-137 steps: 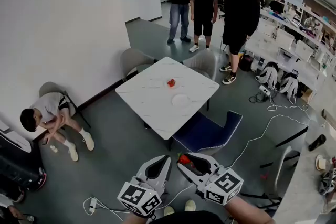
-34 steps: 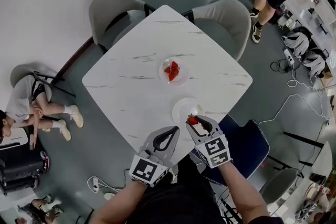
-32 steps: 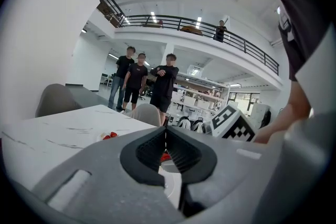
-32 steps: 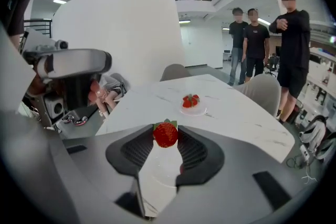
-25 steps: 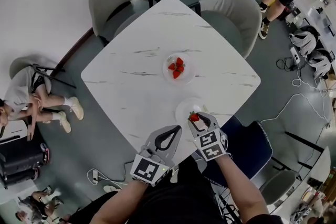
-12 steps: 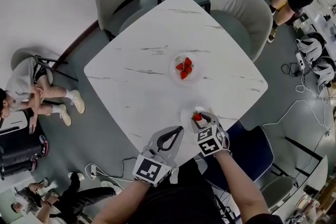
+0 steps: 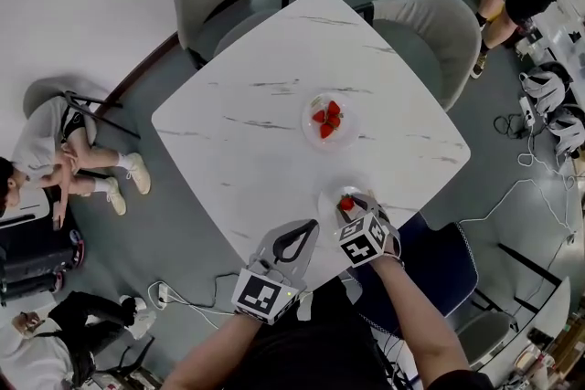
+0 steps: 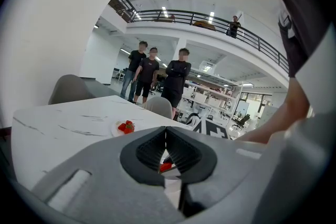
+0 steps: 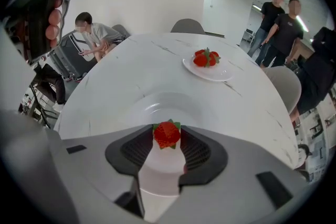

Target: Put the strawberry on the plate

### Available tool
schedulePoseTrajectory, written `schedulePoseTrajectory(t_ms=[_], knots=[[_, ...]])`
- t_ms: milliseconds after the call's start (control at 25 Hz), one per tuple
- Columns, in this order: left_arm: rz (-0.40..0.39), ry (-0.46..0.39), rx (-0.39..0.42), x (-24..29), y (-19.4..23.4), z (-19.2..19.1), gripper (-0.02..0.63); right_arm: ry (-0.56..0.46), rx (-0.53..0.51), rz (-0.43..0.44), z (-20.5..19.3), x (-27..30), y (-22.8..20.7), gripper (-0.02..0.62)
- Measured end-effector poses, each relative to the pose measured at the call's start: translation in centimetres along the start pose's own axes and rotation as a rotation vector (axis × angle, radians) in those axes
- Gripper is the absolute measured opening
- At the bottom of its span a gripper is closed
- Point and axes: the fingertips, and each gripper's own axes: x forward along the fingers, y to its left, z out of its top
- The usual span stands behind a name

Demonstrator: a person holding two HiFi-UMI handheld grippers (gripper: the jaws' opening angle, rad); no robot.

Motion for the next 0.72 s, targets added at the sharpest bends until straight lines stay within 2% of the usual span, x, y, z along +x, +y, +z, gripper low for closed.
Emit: schedulePoseTrajectory(t_ms=[240,480,520,640,720], knots=[[0.009,-0.008,-0.002,-0.6,-0.2,0.3,0.009,-0.058,0.041,0.012,1.6,-2.9,0.0,0.178],[0.008,-0.018,0.005,-1.7,-1.1,1.4,0.009,-0.21,0.096,0.004,4.5,-8.2,0.7,0.175],[0.009,-0.022,0.005,-2.1,-1.3,1.7,0.009,-0.246,0.108,0.004,5.1,-9.3,1.1,0.165],[0.015,-0.033,0.011,-3.4,-1.8,2.7,0.009,-0.383,0.167,0.015,7.2,-12.3,2.0,0.041],[0.021,-0.043,0.006,-4.5,-2.0,3.4,0.009,-0.459,0.21,0.03,8.2,-14.1,2.6,0.008]])
